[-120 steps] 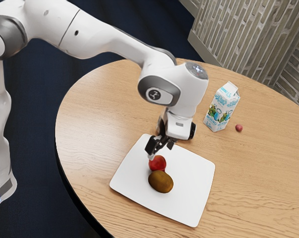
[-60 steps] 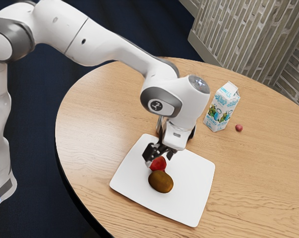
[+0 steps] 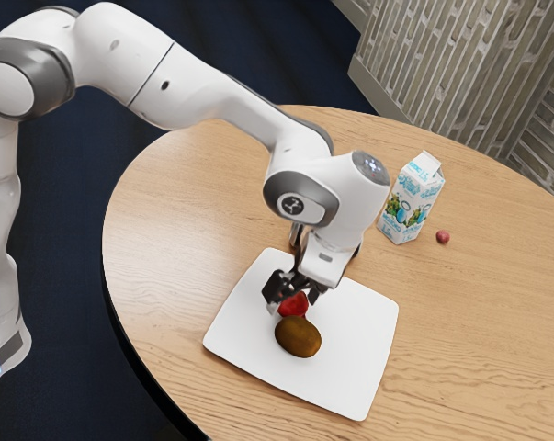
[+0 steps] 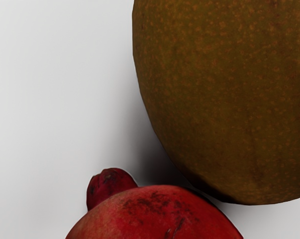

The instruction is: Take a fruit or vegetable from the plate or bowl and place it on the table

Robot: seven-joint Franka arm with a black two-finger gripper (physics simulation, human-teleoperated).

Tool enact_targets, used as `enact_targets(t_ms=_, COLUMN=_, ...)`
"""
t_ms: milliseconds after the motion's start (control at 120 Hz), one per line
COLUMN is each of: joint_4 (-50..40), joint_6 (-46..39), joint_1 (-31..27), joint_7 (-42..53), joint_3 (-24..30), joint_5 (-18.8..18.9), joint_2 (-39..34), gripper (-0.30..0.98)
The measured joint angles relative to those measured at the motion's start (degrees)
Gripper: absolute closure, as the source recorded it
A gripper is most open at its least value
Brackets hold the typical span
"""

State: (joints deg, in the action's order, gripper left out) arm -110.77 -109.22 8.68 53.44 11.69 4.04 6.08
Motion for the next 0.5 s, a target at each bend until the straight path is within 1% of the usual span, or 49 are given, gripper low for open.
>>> enact_targets(t_ms=33, joint_4=0.0, joint_6=0.0, joint_1=0.0, joint_7=0.2, joint_3=0.0, joint_5=0.0, joint_2=0.0, gripper=0.02)
enact_targets(t_ms=150, joint_4=0.0, joint_6=-0.2, joint_1=0.1, joint_7=0.4, joint_3=-0.1, joint_5=-0.1, joint_2=0.5, gripper=0.26)
enact_targets(t_ms=275, joint_4=0.3, joint_6=-0.5, joint_1=-0.2, joint_7=0.5, joint_3=-0.3, joint_5=-0.2, joint_2=0.3, gripper=0.41)
enact_targets(t_ms=325, joint_4=3.0, joint_6=0.2, joint_1=-0.2, joint_7=0.4, joint_3=-0.2, joint_5=-0.2, joint_2=-0.6, gripper=0.41)
enact_targets(t_ms=392, joint_4=6.8, joint_6=1.9, joint_1=-0.2, joint_7=0.4, joint_3=-0.2, joint_5=-0.2, joint_2=-1.7, gripper=0.38)
enact_targets(t_ms=442, joint_4=8.3, joint_6=2.9, joint_1=-0.1, joint_7=0.4, joint_3=-0.1, joint_5=-0.2, joint_2=-1.7, gripper=0.39)
enact_targets(t_ms=467, joint_4=10.7, joint_6=3.4, joint_1=-0.3, joint_7=0.4, joint_3=0.4, joint_5=-0.2, joint_2=-0.6, gripper=0.39)
enact_targets(t_ms=500, joint_4=17.0, joint_6=4.6, joint_1=-0.9, joint_7=0.4, joint_3=2.1, joint_5=-0.1, joint_2=3.2, gripper=0.39)
